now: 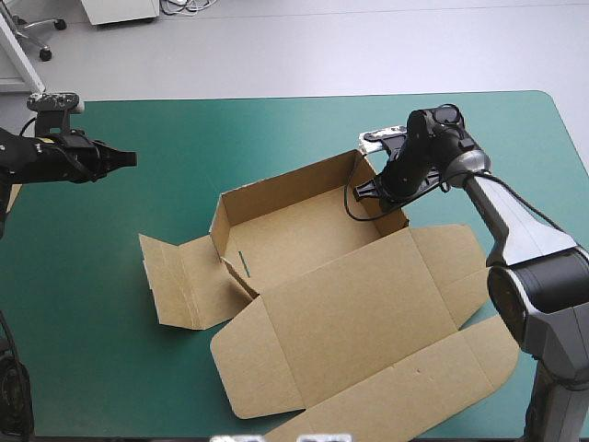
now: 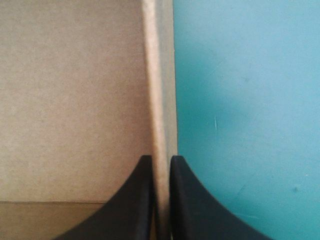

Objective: Fold the box

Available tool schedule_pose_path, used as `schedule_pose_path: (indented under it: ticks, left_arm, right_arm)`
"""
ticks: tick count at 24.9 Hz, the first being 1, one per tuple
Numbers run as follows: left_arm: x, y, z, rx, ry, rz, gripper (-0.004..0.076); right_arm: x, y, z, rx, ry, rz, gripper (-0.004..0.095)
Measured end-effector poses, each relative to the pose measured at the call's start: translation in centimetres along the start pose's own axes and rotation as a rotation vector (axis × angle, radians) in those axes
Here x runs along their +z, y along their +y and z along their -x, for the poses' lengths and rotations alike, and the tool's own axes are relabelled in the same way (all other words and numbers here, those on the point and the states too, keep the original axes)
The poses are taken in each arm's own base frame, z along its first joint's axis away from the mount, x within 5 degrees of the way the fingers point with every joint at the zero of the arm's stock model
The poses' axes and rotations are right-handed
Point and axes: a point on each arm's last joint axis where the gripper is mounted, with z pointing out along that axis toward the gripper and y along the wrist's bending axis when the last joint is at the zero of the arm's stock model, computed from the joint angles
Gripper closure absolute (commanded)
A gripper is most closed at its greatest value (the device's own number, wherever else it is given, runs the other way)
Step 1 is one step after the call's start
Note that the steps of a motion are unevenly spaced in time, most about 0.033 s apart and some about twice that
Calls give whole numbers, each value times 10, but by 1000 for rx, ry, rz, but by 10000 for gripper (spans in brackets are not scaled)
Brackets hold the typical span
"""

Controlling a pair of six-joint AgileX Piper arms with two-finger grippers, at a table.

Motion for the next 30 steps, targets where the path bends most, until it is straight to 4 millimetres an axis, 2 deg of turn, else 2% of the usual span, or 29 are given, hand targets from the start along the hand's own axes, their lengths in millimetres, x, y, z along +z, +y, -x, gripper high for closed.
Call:
schedule_pose_path:
  ticks: [7, 11, 16, 17, 18, 19, 21, 23, 30]
  left_arm:
    - [0, 0, -1, 2, 10, -5, 731]
    - [-2, -1, -1, 13, 7, -5, 731]
    - [-6, -3, 0, 22, -5, -2, 731]
    - [-8, -3, 0, 27, -12, 6, 731]
    - [-8, -2, 0, 29, -12, 20, 731]
    - [-8, 2, 0, 31, -9, 62, 731]
    - [-9, 12, -1, 23, 3, 157, 731]
    - [-13, 22, -2, -16, -6, 194, 731]
    - [-32, 63, -7, -192, -84, 209, 731]
  right_arm:
    - [-4, 4, 0, -2, -13, 40, 938]
    - [-30, 10, -4, -18, -70, 54, 940]
    - [-90, 9, -18, -19, -205, 49, 940]
    - [-116, 4, -27, -8, -263, 46, 940]
    - [-126, 3, -31, -4, -286, 49, 940]
    - [-148, -3, -41, 14, -342, 47, 940]
    - [-177, -8, -55, 32, -419, 42, 941]
    - [-204, -4, -70, 21, -494, 63, 941]
    - [-255, 15, -105, -38, -643, 63, 941]
